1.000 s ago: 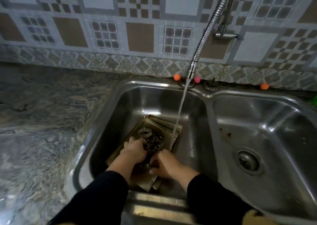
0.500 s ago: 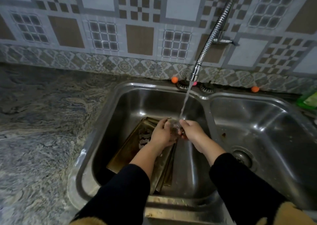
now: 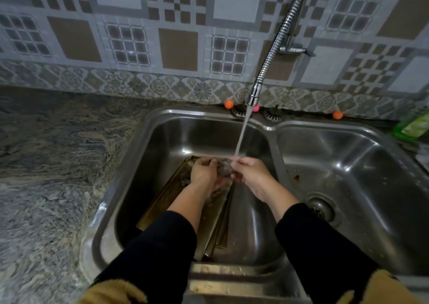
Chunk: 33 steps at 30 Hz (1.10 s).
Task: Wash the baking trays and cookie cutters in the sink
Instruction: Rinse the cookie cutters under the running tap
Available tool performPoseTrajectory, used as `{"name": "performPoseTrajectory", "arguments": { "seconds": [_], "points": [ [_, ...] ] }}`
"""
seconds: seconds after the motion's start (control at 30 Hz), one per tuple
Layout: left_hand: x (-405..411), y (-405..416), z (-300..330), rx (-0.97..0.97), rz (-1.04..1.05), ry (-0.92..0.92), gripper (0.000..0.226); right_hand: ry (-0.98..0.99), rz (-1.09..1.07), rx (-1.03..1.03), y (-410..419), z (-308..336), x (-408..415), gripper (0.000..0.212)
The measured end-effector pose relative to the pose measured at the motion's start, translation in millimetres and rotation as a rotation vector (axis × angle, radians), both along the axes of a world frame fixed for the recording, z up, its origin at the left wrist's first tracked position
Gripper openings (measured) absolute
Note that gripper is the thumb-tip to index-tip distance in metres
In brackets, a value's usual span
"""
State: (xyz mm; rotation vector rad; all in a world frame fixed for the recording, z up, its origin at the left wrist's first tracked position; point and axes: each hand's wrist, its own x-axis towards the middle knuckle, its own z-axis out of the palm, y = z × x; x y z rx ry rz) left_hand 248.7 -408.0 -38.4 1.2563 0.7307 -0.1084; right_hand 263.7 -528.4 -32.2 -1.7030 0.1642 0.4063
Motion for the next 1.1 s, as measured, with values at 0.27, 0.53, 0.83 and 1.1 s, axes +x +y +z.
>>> {"name": "performPoseTrajectory", "arguments": {
  "seconds": [0.27,0.53,0.83,1.1],
  "points": [
    [0,2,-2,-0.115,-0.003,0.038,0.014,0.000,-0.019,-0.007,5,10,11,0.021],
    [1,-6,1,-0.205,-0.026,-0.036,0.024,-0.138,0.075,-0.239,-18,1,-6,0.038],
    [-2,-20,3,-0.029,-0.155,-0.254,0.024,0.016,-0.066,0.056,-26,-4,-12,0.017],
    [-13,-14,0,-0.121,-0.230,-0.217,0.037,0.009,-0.135,0.035,-17,-12,-6,0.018]
  ]
}}
